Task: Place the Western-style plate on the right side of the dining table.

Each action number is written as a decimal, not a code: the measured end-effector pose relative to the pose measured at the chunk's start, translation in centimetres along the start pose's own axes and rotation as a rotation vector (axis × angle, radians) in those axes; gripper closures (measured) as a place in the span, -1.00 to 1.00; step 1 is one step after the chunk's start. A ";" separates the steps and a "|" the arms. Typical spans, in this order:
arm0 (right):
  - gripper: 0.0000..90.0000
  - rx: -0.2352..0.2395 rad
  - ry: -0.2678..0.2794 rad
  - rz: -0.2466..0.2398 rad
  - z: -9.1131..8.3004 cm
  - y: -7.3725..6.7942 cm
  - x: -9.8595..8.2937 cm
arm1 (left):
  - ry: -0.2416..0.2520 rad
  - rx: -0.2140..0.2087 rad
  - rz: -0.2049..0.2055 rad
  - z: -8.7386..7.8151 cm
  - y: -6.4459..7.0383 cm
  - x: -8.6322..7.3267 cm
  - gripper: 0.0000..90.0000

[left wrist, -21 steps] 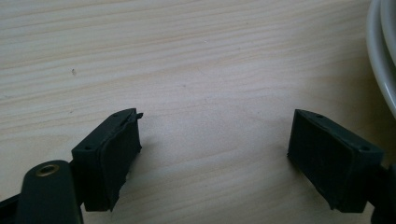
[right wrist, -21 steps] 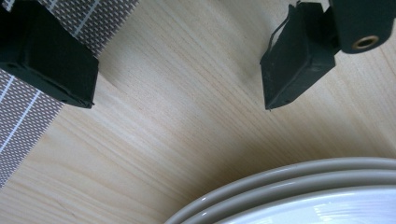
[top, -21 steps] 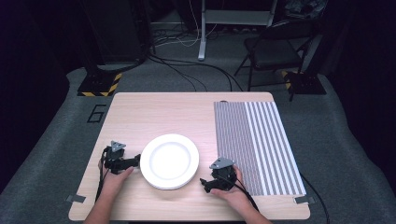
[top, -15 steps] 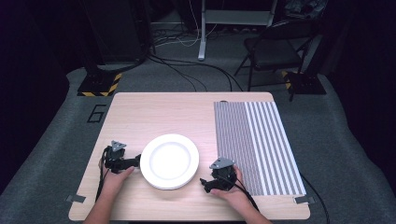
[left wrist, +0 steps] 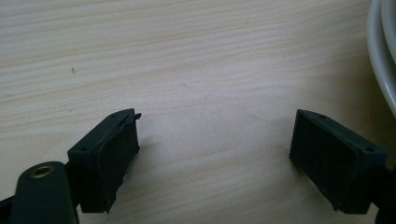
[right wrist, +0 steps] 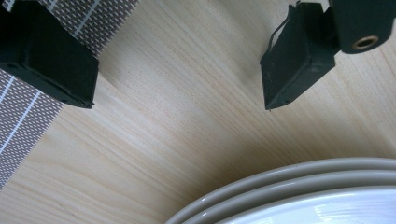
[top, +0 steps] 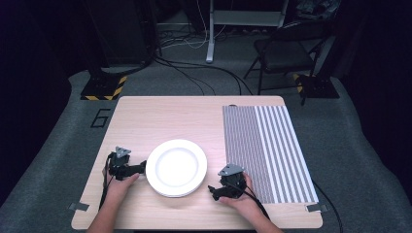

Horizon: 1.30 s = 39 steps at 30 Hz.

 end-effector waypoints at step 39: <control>-0.04 0.012 0.070 0.073 -2.6 0.6 5.7 | 0.043 -0.065 -0.146 -5.6 2.3 4.2 0.06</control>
Point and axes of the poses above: each handheld gripper's, and its own axes: z roughly forward along the jaws, x roughly out of its top, y roughly to its right, the point moved 5 cm from there along z, roughly forward along the jaws, and after that the axes turned 11 degrees about x, right-handed, at the moved point
